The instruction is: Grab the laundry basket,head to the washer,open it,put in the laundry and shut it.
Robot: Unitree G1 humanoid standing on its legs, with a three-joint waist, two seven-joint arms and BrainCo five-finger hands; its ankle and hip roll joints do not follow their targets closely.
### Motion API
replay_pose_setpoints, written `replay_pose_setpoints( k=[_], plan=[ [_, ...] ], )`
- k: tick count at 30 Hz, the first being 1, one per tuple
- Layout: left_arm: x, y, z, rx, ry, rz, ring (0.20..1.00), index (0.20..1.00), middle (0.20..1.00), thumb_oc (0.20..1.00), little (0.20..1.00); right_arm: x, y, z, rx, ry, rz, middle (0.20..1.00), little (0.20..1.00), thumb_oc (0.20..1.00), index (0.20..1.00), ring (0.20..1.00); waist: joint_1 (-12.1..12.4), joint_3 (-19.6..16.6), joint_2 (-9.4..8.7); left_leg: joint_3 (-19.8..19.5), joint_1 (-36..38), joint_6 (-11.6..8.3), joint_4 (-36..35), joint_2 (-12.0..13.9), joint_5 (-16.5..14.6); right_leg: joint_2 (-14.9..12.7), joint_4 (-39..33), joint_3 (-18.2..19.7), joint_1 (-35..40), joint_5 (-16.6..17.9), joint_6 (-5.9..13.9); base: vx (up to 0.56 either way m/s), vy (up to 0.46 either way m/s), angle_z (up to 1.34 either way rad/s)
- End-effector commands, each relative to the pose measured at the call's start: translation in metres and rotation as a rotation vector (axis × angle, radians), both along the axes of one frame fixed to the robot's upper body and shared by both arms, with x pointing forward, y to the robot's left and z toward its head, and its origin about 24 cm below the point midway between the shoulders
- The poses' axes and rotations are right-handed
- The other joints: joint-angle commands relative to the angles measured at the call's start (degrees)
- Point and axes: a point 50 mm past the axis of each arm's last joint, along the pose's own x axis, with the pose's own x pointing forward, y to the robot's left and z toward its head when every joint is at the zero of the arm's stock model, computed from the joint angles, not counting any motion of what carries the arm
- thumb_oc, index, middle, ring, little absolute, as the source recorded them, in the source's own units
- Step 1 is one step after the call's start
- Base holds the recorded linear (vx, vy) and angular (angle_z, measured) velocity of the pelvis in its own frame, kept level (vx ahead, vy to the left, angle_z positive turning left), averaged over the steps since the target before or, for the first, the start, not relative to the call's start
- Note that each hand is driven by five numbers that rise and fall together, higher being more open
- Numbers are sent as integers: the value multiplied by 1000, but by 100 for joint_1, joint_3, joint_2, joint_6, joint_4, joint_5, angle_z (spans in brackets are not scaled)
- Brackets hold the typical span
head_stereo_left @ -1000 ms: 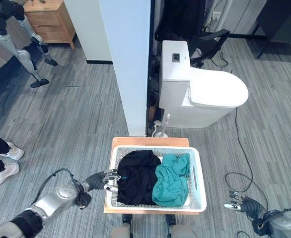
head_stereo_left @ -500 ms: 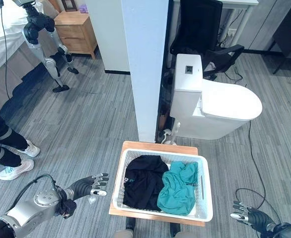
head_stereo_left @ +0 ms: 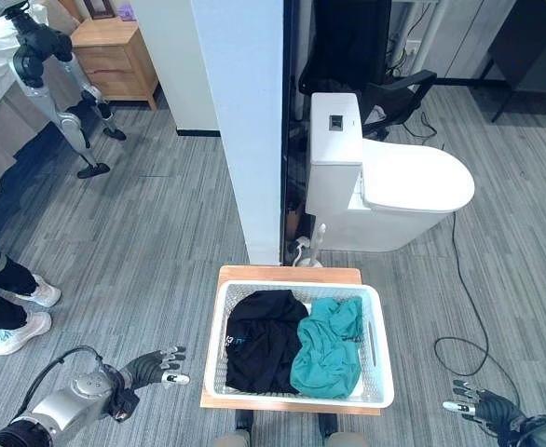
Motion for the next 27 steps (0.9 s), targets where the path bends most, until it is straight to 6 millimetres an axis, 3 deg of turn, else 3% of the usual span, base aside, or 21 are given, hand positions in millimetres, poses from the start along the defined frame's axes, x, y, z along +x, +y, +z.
replay_pose_setpoints(
  k=[1, 2, 7, 11, 13, 14, 21, 27],
  plan=[
    [43, -22, 23, 164, -93, -327, 1000, 1000, 1000, 1000, 1000, 14, -15, 24, -137, -32, 120, 1000, 1000, 1000, 1000, 1000, -54, 288, 96, 244, -208, -209, 27, 348, 125, -347, -1, 16, -354, 266, 412, -32, 17, -30],
    [54, -31, 25, 188, -105, -351, 1000, 1000, 1000, 1000, 1000, 22, -17, 26, -159, -41, 114, 1000, 1000, 1000, 1000, 1000, -66, 336, 108, 236, -255, -198, 27, 331, 130, -355, -1, 33, -408, 281, 402, -16, 11, -8],
    [70, -52, 26, 208, -106, -391, 1000, 1000, 1000, 1000, 1000, 38, -16, 25, -161, -48, 74, 1000, 1000, 1000, 1000, 1000, -75, 431, 131, 207, -329, -175, 27, 297, 148, -356, -1, 88, -498, 323, 377, -14, 4, 4],
    [84, -63, 33, 229, -128, -395, 1000, 1000, 1000, 1000, 1000, 65, -4, 24, -153, -67, 68, 1000, 1000, 1000, 1000, 1000, -53, 549, 153, 256, -381, -158, 27, 294, 168, -367, -1, 168, -615, 381, 366, -29, 9, -4],
    [84, -63, 33, 229, -128, -395, 1000, 1000, 1000, 1000, 1000, 65, -4, 24, -153, -67, 68, 1000, 1000, 1000, 1000, 1000, -53, 549, 153, 256, -381, -158, 27, 294, 168, -367, -1, 168, -614, 381, 366, 0, 0, 0],
    [92, -68, 38, 249, -144, -397, 1000, 1000, 1000, 1000, 1000, 91, 14, 28, -139, -116, 107, 1000, 1000, 1000, 1000, 1000, -56, 633, 173, 278, -404, -152, 27, 293, 185, -354, -1, 222, -669, 401, 349, 0, 0, 0],
    [95, -65, 41, 271, -154, -406, 1000, 1000, 1000, 1000, 1000, 107, 24, 38, -142, -183, 173, 1000, 1000, 1000, 1000, 1000, -78, 661, 187, 266, -353, -152, 27, 311, 177, -338, -1, 219, -609, 364, 333, 11, -5, -3],
    [97, -45, 50, 319, -170, -392, 1000, 1000, 1000, 1000, 1000, 117, 30, 56, -144, -280, 263, 1000, 1000, 1000, 1000, 1000, -86, 568, 228, 283, -191, -178, 27, 347, 127, -328, -1, 157, -413, 281, 336, 28, -4, 2]
  ],
)
